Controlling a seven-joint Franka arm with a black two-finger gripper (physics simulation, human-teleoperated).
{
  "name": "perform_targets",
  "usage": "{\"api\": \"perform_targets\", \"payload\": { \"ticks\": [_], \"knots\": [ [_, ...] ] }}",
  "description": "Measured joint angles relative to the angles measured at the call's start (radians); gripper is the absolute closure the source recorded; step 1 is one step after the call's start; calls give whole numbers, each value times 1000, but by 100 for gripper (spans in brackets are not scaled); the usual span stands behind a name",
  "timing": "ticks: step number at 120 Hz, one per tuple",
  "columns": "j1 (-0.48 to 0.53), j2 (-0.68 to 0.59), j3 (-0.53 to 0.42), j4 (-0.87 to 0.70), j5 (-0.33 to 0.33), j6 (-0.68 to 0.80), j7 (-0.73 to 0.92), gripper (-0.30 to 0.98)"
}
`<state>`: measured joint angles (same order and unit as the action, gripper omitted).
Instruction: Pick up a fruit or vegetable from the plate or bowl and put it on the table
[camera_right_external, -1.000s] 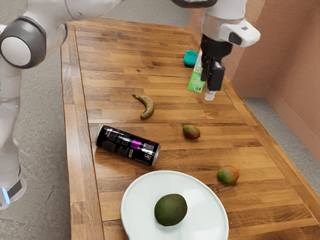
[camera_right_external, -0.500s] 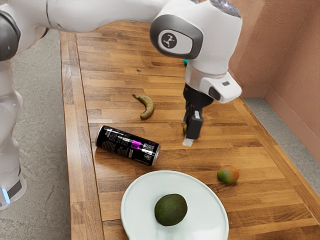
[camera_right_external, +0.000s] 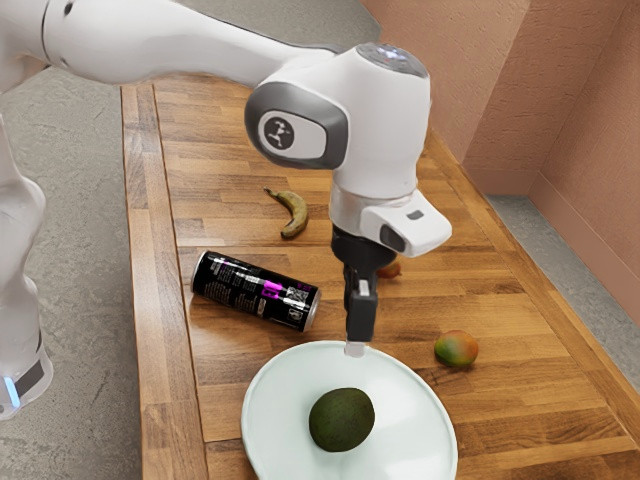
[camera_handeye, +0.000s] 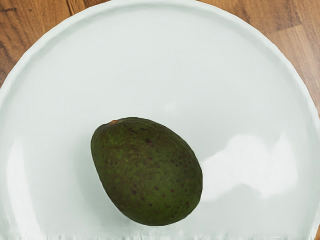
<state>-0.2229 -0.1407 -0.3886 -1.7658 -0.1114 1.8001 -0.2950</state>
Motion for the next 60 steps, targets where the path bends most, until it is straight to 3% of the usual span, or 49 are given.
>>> {"api": "perform_targets", "payload": {
  "ticks": [21,60],
  "knots": [
    [7,-43,-29,-73,-27,40,-40,0],
    [17,42,-38,-76,-21,90,-100,0]
  ]
}}
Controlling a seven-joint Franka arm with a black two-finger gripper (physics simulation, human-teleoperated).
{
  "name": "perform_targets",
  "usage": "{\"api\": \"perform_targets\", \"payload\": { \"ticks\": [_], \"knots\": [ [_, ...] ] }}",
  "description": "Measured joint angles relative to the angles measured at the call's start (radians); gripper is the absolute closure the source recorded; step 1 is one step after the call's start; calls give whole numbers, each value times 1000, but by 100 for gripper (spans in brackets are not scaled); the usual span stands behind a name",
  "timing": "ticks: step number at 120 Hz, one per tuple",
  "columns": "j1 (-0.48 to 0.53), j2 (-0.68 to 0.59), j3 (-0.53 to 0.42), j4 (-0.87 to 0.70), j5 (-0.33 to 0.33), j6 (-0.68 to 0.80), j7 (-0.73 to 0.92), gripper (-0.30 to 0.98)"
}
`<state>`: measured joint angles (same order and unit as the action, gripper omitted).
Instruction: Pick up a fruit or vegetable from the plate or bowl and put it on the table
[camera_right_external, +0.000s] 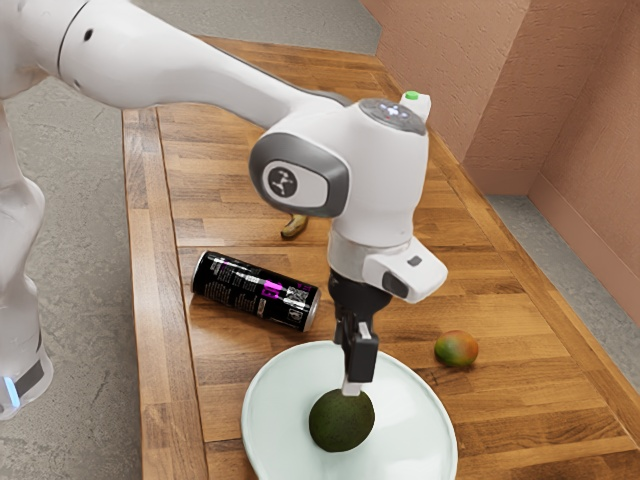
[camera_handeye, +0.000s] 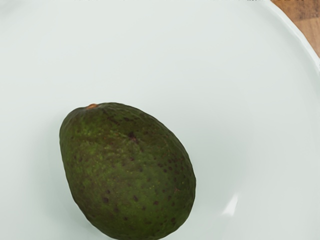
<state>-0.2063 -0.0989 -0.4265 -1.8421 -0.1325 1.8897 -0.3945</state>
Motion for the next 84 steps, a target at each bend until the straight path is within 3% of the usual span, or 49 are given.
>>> {"api": "perform_targets", "payload": {
  "ticks": [84],
  "knots": [
    [6,70,-19,-19,28,70,-89,0]
  ]
}}
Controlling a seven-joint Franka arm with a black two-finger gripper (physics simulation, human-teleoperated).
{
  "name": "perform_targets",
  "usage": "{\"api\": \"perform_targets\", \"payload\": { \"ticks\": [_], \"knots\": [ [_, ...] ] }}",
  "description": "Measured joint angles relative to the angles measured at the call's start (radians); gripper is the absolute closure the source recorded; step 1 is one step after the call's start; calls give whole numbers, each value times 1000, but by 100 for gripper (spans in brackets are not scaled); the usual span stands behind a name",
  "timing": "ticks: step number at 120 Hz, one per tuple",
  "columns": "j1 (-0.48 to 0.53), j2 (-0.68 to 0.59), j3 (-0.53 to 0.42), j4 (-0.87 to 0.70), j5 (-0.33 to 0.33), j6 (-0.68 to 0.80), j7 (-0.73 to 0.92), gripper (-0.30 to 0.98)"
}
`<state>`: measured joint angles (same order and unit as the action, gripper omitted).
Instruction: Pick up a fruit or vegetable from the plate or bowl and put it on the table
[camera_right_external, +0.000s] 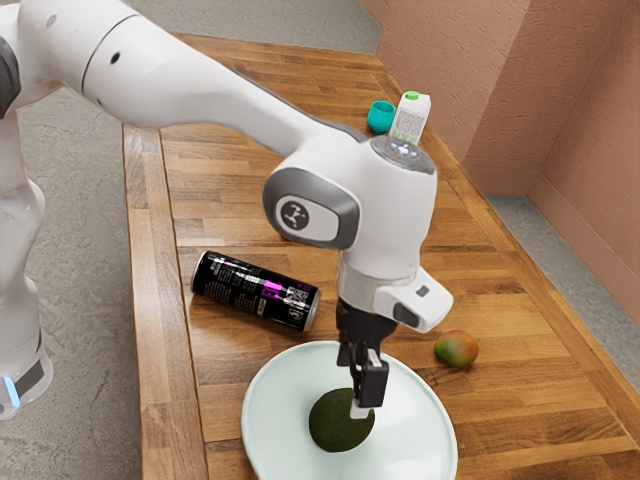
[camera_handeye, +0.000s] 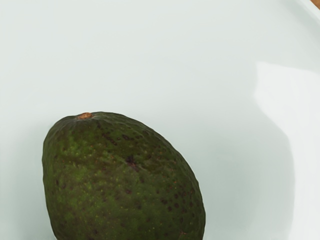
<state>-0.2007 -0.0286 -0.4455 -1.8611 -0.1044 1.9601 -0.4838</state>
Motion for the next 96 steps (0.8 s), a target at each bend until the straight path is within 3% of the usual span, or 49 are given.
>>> {"api": "perform_targets", "payload": {
  "ticks": [96],
  "knots": [
    [7,-6,17,-68,0,36,-249,0]
  ]
}}
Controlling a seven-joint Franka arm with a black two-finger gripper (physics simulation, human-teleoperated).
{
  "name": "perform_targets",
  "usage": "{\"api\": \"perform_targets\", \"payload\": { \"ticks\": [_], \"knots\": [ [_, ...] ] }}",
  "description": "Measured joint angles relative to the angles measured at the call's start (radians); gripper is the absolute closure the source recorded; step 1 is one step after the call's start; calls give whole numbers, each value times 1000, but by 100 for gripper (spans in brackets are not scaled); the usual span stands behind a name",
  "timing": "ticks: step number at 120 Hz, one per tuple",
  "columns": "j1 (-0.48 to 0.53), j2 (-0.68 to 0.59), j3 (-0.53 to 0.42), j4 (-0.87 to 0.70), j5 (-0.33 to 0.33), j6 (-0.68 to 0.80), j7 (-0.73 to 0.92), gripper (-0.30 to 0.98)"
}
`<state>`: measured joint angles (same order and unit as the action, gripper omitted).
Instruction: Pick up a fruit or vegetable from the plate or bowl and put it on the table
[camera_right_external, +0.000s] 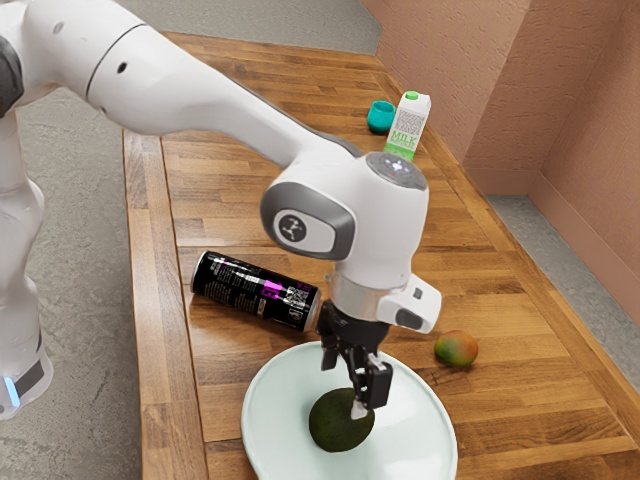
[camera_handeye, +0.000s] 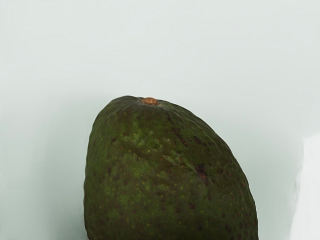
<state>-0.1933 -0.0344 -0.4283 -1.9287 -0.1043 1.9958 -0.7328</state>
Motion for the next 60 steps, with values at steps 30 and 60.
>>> {"api": "perform_targets", "payload": {
  "ticks": [30,60],
  "knots": [
    [-6,2,-1,-23,0,18,-51,0],
    [-21,17,-1,-33,-1,43,-85,0]
  ]
}}
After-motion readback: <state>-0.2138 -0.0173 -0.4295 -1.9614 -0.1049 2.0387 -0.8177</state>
